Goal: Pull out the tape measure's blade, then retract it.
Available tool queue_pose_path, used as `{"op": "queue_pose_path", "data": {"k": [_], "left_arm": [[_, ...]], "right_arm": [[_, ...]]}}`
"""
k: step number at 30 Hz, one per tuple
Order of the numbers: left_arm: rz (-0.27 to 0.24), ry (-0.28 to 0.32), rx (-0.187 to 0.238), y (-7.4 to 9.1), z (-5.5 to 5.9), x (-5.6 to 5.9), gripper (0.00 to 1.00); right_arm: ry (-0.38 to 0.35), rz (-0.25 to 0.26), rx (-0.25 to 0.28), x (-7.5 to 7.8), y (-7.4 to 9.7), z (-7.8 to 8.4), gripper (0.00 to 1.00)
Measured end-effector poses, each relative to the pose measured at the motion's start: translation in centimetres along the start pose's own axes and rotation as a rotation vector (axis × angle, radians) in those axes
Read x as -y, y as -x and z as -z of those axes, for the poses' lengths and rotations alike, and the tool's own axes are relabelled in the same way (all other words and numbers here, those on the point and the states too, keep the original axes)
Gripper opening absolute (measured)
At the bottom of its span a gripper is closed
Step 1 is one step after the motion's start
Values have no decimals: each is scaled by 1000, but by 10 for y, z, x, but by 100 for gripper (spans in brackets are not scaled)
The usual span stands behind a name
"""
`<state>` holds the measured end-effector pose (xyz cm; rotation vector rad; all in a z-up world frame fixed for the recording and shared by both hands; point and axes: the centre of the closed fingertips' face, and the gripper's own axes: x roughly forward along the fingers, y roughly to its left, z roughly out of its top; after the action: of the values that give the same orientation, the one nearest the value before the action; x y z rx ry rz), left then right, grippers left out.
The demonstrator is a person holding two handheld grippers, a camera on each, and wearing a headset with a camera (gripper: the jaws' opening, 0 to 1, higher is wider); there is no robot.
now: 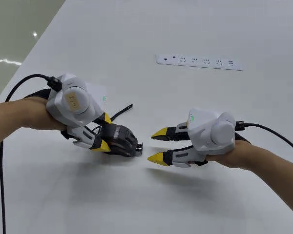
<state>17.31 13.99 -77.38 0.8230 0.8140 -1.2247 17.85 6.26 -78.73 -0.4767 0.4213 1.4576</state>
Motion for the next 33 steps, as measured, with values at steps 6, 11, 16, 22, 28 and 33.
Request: {"op": "queue_pose_path", "data": {"k": [6, 11, 16, 22, 28, 33], "left_arm": [[17, -10, -8, -1, 2, -1, 28], [18, -6, -16, -3, 0, 1, 28], [19, 4, -29, -2, 2, 0, 27], [21, 15, -30, -3, 3, -1, 27], [16, 27, -29, -3, 2, -1, 27], [9, 34, -30, -3, 2, -1, 27]], "right_arm": [[25, -25, -12, 0, -10, -5, 29], [46, -39, -30, 1, -19, -3, 26], [57, -53, -44, -1, -25, -2, 23], [68, -70, -64, -5, -30, 3, 19], [65, -65, -68, -3, -34, 5, 16], [51, -62, -71, -3, -33, 5, 14]]}}
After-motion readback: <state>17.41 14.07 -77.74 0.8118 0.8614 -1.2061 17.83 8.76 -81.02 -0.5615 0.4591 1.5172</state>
